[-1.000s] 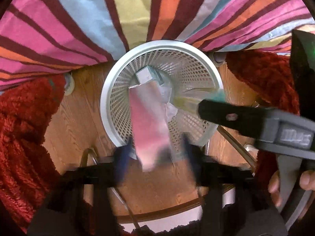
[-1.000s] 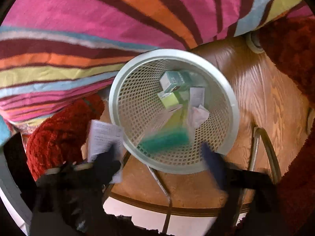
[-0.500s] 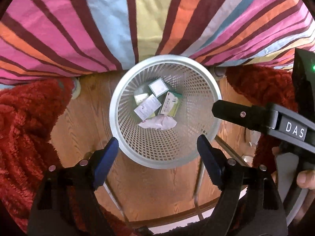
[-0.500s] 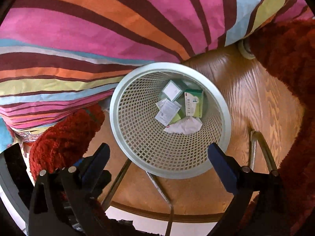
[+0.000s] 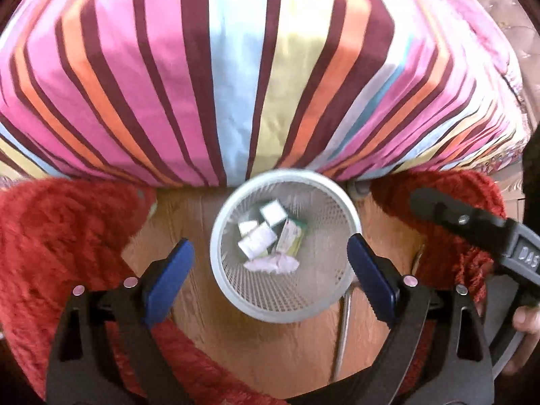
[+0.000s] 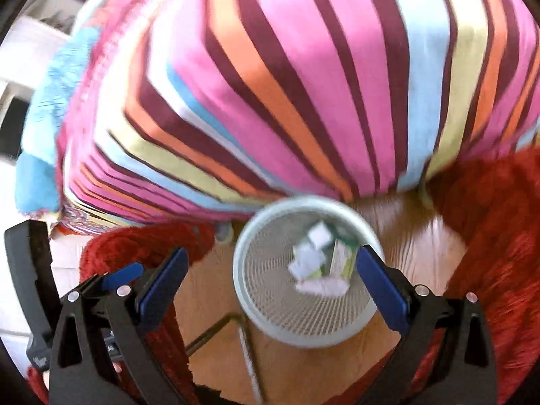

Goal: Collect trash
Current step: 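Move both tools back toward the remaining items on the bed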

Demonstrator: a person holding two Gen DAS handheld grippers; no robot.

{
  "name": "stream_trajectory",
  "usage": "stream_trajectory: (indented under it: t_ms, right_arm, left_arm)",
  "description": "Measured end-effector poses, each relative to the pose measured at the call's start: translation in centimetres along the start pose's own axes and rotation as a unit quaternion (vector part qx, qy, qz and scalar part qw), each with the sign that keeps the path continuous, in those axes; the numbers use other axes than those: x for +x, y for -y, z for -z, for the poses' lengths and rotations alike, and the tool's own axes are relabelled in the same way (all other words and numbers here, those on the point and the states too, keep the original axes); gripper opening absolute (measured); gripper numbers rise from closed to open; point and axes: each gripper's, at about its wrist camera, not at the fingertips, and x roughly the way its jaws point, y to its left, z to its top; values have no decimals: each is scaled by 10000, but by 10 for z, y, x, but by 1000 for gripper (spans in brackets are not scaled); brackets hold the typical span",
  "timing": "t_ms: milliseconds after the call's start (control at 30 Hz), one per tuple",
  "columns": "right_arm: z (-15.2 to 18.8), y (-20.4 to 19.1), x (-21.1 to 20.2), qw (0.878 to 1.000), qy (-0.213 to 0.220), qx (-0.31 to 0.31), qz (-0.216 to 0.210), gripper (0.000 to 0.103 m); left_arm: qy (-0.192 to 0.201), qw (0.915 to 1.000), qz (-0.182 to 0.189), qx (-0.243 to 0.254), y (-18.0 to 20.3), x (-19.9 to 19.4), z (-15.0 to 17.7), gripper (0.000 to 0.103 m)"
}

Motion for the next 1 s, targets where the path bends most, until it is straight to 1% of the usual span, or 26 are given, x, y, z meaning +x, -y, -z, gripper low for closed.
stream_trajectory:
  t_ms: [33, 100, 133, 200, 233, 367, 400, 433, 467, 567, 633, 767, 900, 1000]
  right_arm:
    - [-4, -3, -11, 9996, 244, -140, 23, 95]
    - [-13, -4, -26, 9978, 584, -322, 51, 95]
    - [-18, -6, -34, 9961, 773, -408, 65, 95]
    - [-31, -7, -50, 9913, 1169, -600, 101, 95]
    - [-37, -7, -56, 9891, 1297, -684, 111, 95]
    - [-69, -9, -75, 9787, 1798, -984, 104, 95]
    - [-75, -10, -78, 9764, 1903, -1015, 109, 95]
    - [-86, -10, -82, 9733, 2046, -1034, 124, 95]
    - [-88, -10, -82, 9706, 2152, -1070, 128, 95]
    - [-108, -16, -88, 9609, 2441, -1285, 223, 95]
    - [-124, -20, -84, 9578, 2479, -1436, 228, 95]
    - [-145, -25, -74, 9575, 2357, -1647, 199, 95]
    - [-166, -30, -68, 9531, 2350, -1894, 202, 95]
    - [-184, -29, -63, 9525, 2290, -1998, 193, 95]
  left_arm:
    - [126, 9999, -3, 47, 1, -6, -2, 90]
    - [353, 9992, -39, 164, 5, -17, -5, 90]
    - [528, 9982, -87, 289, 8, -25, -8, 90]
    - [759, 9961, -134, 435, 10, -34, -13, 90]
    - [912, 9944, -143, 510, 11, -41, -19, 90]
    - [1369, 9888, -12, 597, 11, -64, -48, 90]
    - [1435, 9877, -1, 617, 12, -68, -55, 92]
    - [1558, 9855, -8, 674, 13, -74, -68, 94]
    - [1637, 9839, -29, 711, 14, -78, -75, 95]
    - [1871, 9788, -94, 831, 21, -87, -107, 95]
    - [1959, 9767, -86, 877, 23, -89, -125, 95]
    - [2058, 9730, -15, 1044, 32, -90, -158, 95]
    - [2095, 9711, -23, 1146, 38, -86, -184, 95]
    - [2080, 9688, 34, 1351, 42, -78, -207, 95]
